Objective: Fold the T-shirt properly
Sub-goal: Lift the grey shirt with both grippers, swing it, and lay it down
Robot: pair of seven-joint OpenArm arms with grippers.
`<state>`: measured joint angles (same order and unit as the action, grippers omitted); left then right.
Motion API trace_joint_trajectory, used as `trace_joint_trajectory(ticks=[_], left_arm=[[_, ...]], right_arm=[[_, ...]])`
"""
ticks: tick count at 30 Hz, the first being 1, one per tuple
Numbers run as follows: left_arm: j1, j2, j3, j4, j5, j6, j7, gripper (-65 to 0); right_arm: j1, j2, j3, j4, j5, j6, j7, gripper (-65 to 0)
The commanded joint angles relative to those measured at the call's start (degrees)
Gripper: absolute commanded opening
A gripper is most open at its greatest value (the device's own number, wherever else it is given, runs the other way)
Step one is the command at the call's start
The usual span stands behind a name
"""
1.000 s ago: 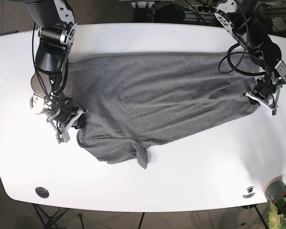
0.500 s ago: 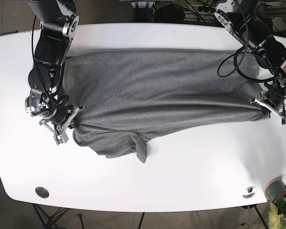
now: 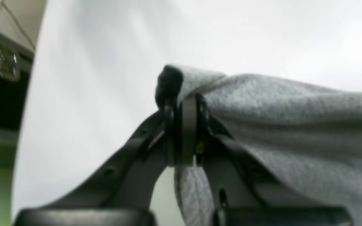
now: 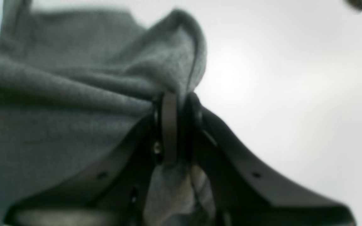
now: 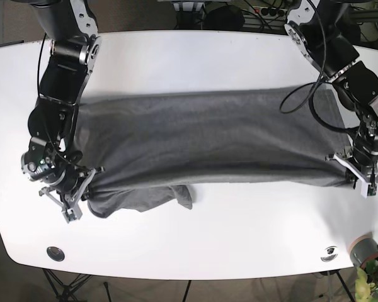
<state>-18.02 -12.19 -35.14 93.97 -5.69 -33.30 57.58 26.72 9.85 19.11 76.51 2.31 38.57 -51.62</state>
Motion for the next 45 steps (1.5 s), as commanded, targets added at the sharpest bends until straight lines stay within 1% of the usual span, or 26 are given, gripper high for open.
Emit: trace_joint_trajectory(ticks=[1,5,7,10,11,15,18,19,21,23,28,33,35,40,43,45], left_arm=[[-5.1,-1.3,-0.1,1.4,-0.5,0.6,0.2,-65.0],[-13.2,-1.3,0.3,0.2,-0.3,0.6,2.3,-65.0],[-16.3,-1.4,1.7,-1.2,-0.3,0.6,2.5,-65.0],[-21.9,-3.2,4.3,-4.8,-0.4,2.4,2.4,-65.0],[-24.2,-3.7,5.1,-6.5,-0.7,3.5,2.3,-65.0],[-32.1,-4.0,6.8,-11.7,-0.9,5.1,2.2,-65.0],[-38.7,-4.1,7.5,-16.7,-0.5,5.3,0.7,-65.0],[-41.4,-4.2,7.8,-18.7,-0.4,5.3,-0.6,-65.0],[-44.4,-5.3,8.5,-21.1,-0.4,5.6,-2.1,-65.0],[-48.9,-6.9,10.0,-24.1,-0.7,5.7,-3.8,-65.0],[-55.1,-7.8,12.6,-27.1,-0.9,5.4,-4.3,-65.0],[-55.8,-8.3,12.7,-23.3,-0.9,5.2,-4.1,-65.0],[-54.1,-9.3,12.7,-21.9,-0.9,5.1,-3.4,-65.0],[-48.4,-9.4,12.5,-17.2,-0.9,5.1,-1.4,-65.0],[-44.1,-9.5,12.4,-14.0,-0.9,4.9,-1.3,-65.0],[-40.6,-9.5,12.3,-12.2,-0.9,3.7,-1.2,-65.0]], right_arm=[[4.9,2.1,0.1,1.2,0.5,-0.28,0.4,-60.1],[10.8,2.9,0.0,1.2,0.5,-0.28,-0.6,-60.1],[13.1,3.1,-0.1,1.2,0.5,-0.28,-1.4,-60.1],[18.1,3.6,-2.5,1.1,0.5,-0.37,-2.8,-60.1],[19.7,4.4,-4.1,1.1,0.5,-0.46,-3.1,-60.1],[25.1,5.7,-8.3,1.1,0.6,-0.54,-3.2,-60.1],[29.6,5.9,-9.8,1.1,0.6,-0.54,-3.2,-60.1],[31.1,5.8,-10.5,1.1,0.6,-0.54,-3.3,-60.1],[33.8,5.8,-11.3,1.1,0.6,-0.63,-3.4,-60.1],[37.4,5.9,-12.6,1.1,0.6,-0.63,-5.0,-60.1],[40.8,6.0,-12.8,1.7,1.0,-0.28,-6.9,-60.1],[38.5,6.1,-11.9,6.5,1.0,-0.28,-9.4,-60.1],[34.5,5.8,-9.3,8.8,1.0,-0.19,-9.4,-60.1],[24.9,5.3,-4.8,13.9,1.1,-0.19,-9.4,-60.1],[19.2,3.4,-2.4,16.6,1.9,-0.19,-9.3,-60.1],[14.8,2.2,-0.2,18.5,3.3,-0.19,-9.3,-60.1]])
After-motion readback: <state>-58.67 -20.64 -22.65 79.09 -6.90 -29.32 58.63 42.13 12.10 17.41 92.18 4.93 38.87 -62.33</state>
